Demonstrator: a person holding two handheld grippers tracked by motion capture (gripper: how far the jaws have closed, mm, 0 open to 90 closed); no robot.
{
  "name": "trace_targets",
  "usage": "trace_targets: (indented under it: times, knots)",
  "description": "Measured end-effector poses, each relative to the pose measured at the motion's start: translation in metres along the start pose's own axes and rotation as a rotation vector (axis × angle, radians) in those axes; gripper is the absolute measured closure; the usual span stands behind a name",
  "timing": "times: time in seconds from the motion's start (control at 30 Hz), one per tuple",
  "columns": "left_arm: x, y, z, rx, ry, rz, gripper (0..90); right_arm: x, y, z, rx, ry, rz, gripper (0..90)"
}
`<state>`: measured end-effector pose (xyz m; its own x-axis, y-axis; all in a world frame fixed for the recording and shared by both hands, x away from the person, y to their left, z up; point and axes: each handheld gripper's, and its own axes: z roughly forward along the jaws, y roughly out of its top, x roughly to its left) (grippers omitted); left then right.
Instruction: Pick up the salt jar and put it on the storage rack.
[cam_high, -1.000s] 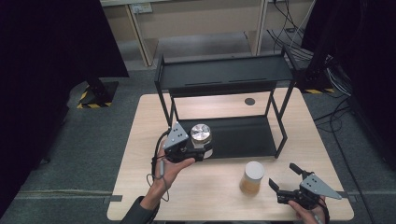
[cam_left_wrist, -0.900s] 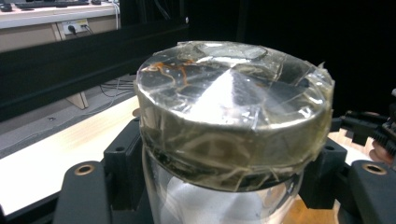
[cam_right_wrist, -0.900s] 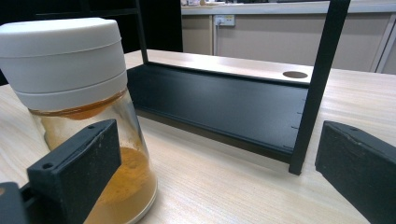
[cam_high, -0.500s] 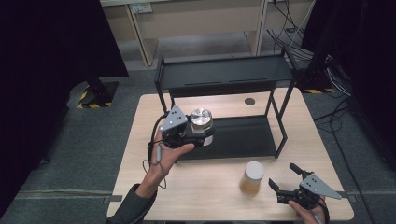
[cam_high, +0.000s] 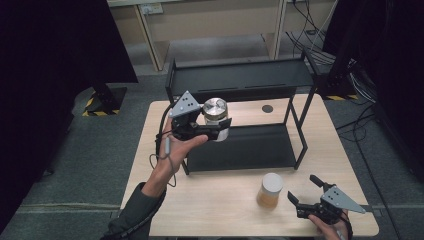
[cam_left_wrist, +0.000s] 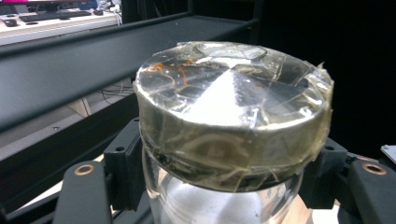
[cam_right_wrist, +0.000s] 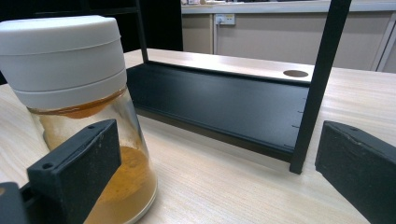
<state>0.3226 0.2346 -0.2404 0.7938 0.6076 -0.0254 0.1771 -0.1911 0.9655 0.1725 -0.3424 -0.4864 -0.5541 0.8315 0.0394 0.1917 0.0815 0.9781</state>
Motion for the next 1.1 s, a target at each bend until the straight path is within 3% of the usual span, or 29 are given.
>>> trace_targets:
  times: [0.4, 0.57, 1.1]
  knots:
    - [-0.002, 0.035, -0.002, 0.004, 0.023, 0.015, 30.8, 0.0, 0.0, 0.0, 0.0, 0.0, -0.001, 0.4]
    - [0.0, 0.047, 0.001, 0.0, 0.028, 0.001, 30.7, 0.0, 0.0, 0.0, 0.0, 0.002, -0.003, 0.5]
    - [0.003, 0.087, 0.014, 0.01, 0.106, -0.025, 30.8, 0.0, 0.0, 0.0, -0.001, 0.003, 0.003, 0.5]
